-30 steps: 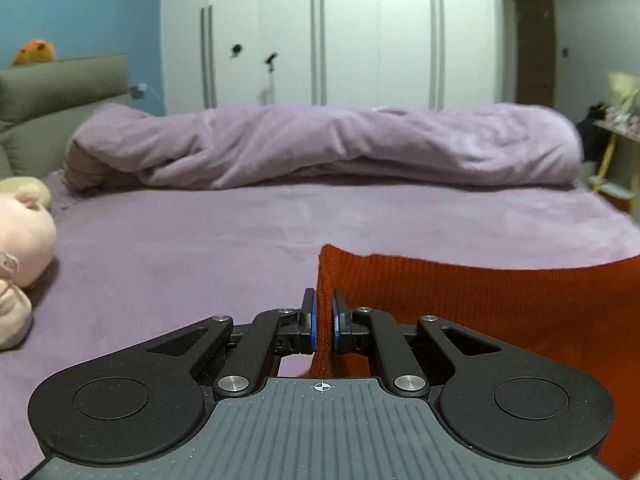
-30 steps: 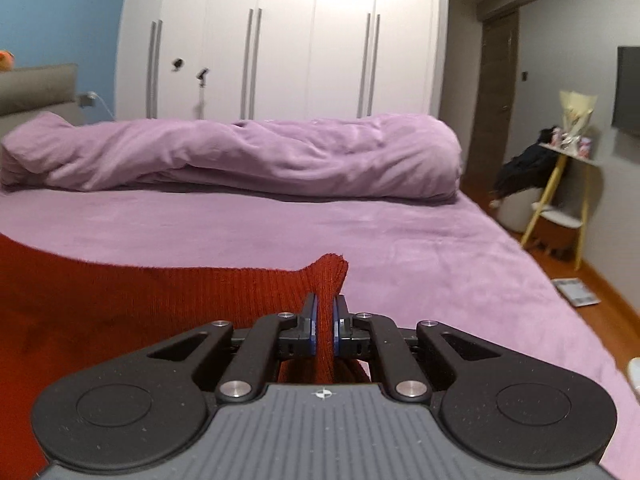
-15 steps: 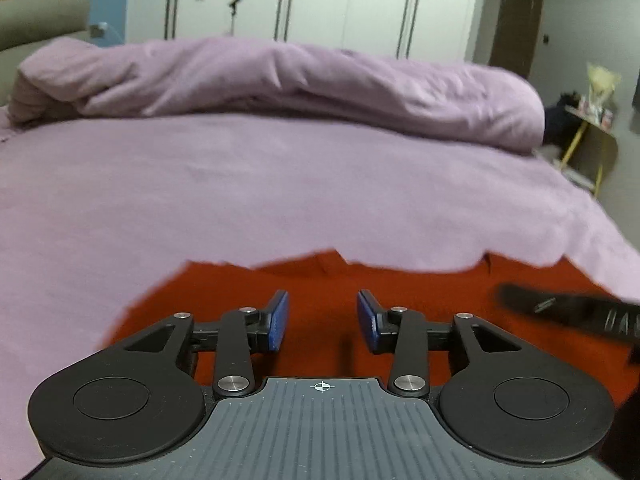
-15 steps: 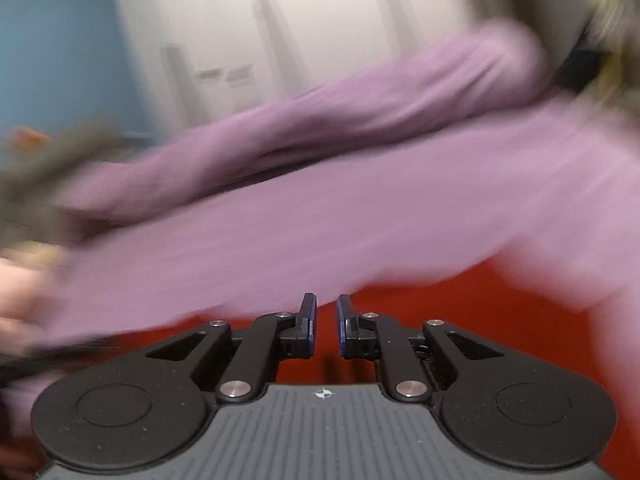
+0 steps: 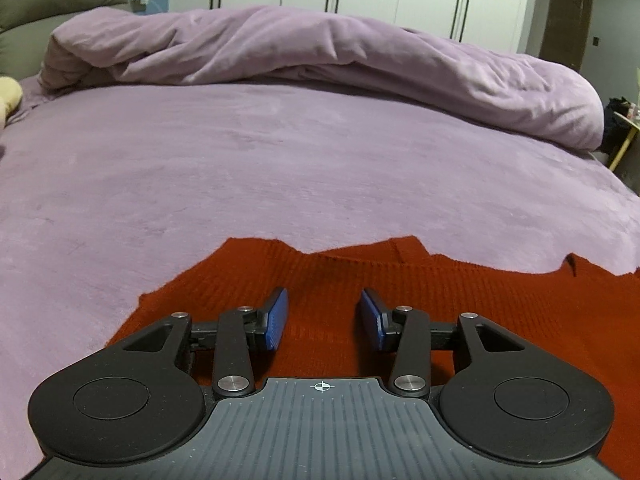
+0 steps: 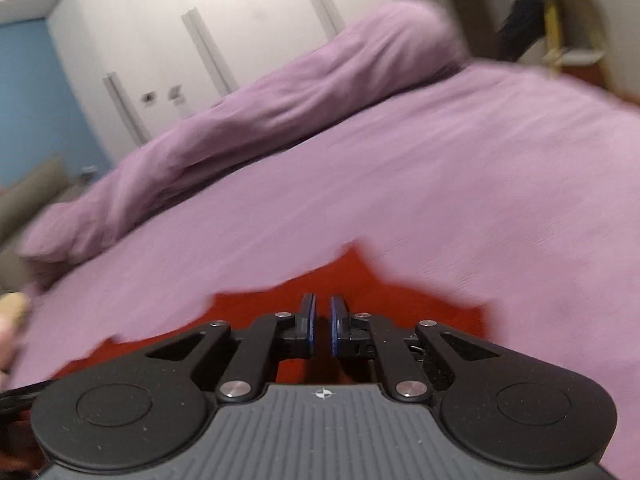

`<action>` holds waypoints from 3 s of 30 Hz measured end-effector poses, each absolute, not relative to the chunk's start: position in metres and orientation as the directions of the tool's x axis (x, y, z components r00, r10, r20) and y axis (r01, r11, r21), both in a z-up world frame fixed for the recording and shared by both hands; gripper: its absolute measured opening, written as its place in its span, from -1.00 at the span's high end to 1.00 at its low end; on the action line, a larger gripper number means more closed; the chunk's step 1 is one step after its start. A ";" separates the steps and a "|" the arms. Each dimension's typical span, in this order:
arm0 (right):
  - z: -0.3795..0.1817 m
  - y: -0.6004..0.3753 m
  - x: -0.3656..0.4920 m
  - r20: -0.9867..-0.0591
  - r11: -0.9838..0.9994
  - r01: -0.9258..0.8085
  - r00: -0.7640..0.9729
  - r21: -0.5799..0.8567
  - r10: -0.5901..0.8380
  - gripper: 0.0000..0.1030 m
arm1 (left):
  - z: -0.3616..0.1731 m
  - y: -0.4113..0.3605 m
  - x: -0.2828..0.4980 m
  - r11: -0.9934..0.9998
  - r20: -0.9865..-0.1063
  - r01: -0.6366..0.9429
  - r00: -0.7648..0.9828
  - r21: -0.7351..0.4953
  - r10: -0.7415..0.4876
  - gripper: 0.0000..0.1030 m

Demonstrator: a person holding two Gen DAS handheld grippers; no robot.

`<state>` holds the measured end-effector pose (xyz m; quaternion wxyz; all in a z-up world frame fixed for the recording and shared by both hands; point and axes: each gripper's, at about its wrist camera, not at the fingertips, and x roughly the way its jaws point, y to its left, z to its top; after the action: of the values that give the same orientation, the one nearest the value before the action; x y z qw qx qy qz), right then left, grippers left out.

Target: Fold small clothes

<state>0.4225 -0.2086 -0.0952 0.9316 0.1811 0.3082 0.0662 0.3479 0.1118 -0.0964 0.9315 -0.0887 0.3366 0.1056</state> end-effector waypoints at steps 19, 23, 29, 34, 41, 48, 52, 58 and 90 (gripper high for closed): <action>-0.072 -0.158 0.412 -0.610 0.999 0.031 0.793 0.016 -0.015 0.70 | -0.077 0.163 0.289 0.929 -0.678 -0.361 0.665 0.075 0.313 -0.12; -0.055 -0.156 0.358 -0.584 0.993 -0.057 0.805 0.106 0.109 0.57 | -0.068 0.181 0.241 0.945 -0.714 -0.324 0.669 -0.031 0.206 -0.14; -0.058 -0.152 0.278 -0.616 0.966 -0.142 0.748 0.215 0.247 0.50 | -0.068 0.193 0.177 0.901 -0.728 -0.283 0.684 -0.328 -0.050 -0.13; -0.064 -0.151 0.244 -0.645 0.957 -0.127 0.714 0.261 0.271 0.47 | -0.083 0.200 0.168 0.792 -0.698 -0.286 0.678 -0.539 -0.230 -0.07; -0.060 -0.175 0.248 -0.658 0.924 0.018 0.707 0.382 0.258 0.46 | -0.094 0.212 0.177 0.637 -0.645 -0.357 0.703 -0.684 -0.299 0.33; -0.070 -0.236 0.245 -0.677 0.811 0.273 0.710 0.517 0.192 0.10 | -0.103 0.207 0.189 0.622 -0.637 -0.353 0.703 -0.699 -0.317 0.29; -0.072 -0.238 0.251 -0.675 0.786 0.292 0.708 0.545 0.205 0.14 | -0.099 0.207 0.198 0.630 -0.631 -0.337 0.705 -0.700 -0.323 0.56; -0.050 -0.192 0.251 -0.603 0.877 0.107 0.764 0.469 0.229 0.38 | -0.075 0.203 0.183 0.661 -0.524 -0.223 0.798 -0.717 -0.298 0.54; -0.048 -0.010 0.262 -0.579 0.884 -0.405 0.673 0.233 0.460 0.90 | -0.054 0.188 0.198 0.722 -0.604 -0.308 0.774 -0.619 -0.188 0.60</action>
<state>0.2621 -0.0101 -0.0481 0.9136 0.0423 0.3279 0.2369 0.1978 0.1882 -0.0544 0.8657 -0.3710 0.3342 0.0348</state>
